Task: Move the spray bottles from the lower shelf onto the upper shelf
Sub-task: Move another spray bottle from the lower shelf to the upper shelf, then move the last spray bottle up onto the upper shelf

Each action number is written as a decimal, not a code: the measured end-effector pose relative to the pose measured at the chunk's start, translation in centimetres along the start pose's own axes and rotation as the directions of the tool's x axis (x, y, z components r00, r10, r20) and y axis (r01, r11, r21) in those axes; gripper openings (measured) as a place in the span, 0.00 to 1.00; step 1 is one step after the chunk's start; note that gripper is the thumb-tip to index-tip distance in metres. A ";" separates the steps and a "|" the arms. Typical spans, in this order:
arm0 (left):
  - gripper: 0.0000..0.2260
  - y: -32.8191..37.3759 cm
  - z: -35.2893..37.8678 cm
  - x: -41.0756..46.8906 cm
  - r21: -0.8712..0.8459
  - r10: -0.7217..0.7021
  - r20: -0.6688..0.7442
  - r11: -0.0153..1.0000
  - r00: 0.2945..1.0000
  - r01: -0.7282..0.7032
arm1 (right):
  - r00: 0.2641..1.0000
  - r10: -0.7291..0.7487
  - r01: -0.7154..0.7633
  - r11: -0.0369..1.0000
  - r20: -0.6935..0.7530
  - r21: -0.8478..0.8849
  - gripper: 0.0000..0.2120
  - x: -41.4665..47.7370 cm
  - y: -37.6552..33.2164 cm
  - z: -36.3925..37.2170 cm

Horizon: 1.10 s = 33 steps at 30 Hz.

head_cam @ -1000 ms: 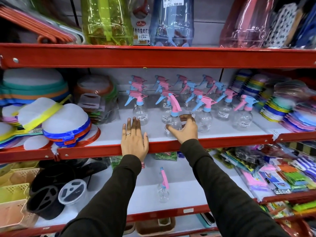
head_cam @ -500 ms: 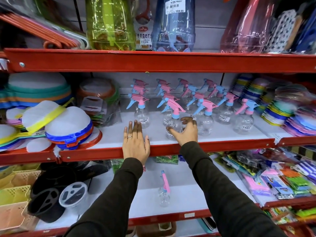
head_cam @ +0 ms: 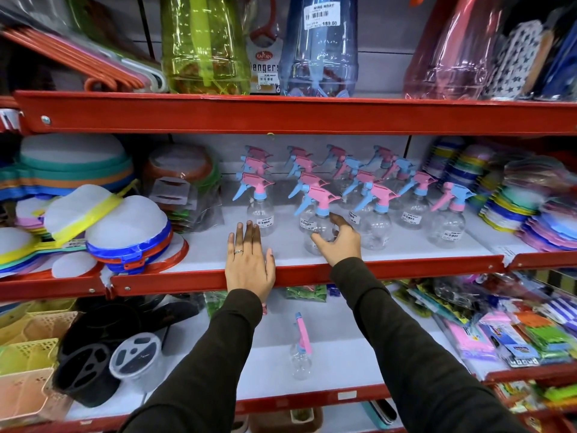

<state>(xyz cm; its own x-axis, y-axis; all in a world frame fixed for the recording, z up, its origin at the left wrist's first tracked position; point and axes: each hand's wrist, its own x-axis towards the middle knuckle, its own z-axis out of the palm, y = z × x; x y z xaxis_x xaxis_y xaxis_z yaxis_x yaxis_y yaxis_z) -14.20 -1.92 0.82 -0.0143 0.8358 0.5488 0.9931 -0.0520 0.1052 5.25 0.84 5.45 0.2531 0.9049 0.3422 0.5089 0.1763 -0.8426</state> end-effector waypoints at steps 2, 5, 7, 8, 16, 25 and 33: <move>0.30 0.0 0.0 0.0 -0.004 -0.002 -0.002 1.000 1.000 0.002 | 1.000 -0.014 0.013 1.000 -0.010 -0.006 0.30 -0.1 0.0 0.0; 0.30 0.0 0.0 -0.1 -0.015 -0.001 -0.006 1.000 1.000 0.001 | 1.000 -0.023 0.022 0.999 -0.017 -0.023 0.30 -0.2 -0.1 0.1; 0.30 0.0 0.1 -0.1 -0.024 -0.004 0.000 1.000 1.000 0.004 | 0.999 -0.034 0.033 0.999 -0.022 -0.037 0.30 -0.2 -0.1 0.1; 0.30 0.0 0.0 -0.1 -0.027 -0.005 0.001 1.000 1.000 0.005 | 0.999 -0.040 0.039 0.998 -0.025 -0.041 0.30 -0.3 0.0 0.1; 0.31 -0.1 -0.2 -0.4 -0.020 -0.005 0.028 1.000 1.000 0.005 | 1.000 -0.011 0.011 1.000 0.000 -0.001 0.31 -0.8 0.0 -0.2; 0.32 -0.3 -0.5 -0.6 -0.022 0.023 0.051 1.000 0.998 -0.022 | 0.967 -0.186 0.207 0.972 -0.177 0.114 0.11 -4.9 0.1 -1.5; 0.31 -3.5 -1.3 -1.4 -0.030 -0.024 0.007 0.999 1.000 0.024 | 0.978 -0.192 0.200 0.974 -0.083 0.108 0.07 -10.7 4.4 0.1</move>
<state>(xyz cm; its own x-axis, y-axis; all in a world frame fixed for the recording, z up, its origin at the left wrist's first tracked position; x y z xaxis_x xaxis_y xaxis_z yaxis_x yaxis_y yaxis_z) -17.81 -3.61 0.79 -0.0370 0.8407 0.5402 0.9885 -0.0484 0.1430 4.70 -8.06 -1.93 0.2183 0.8189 0.5307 0.4573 0.3946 -0.7970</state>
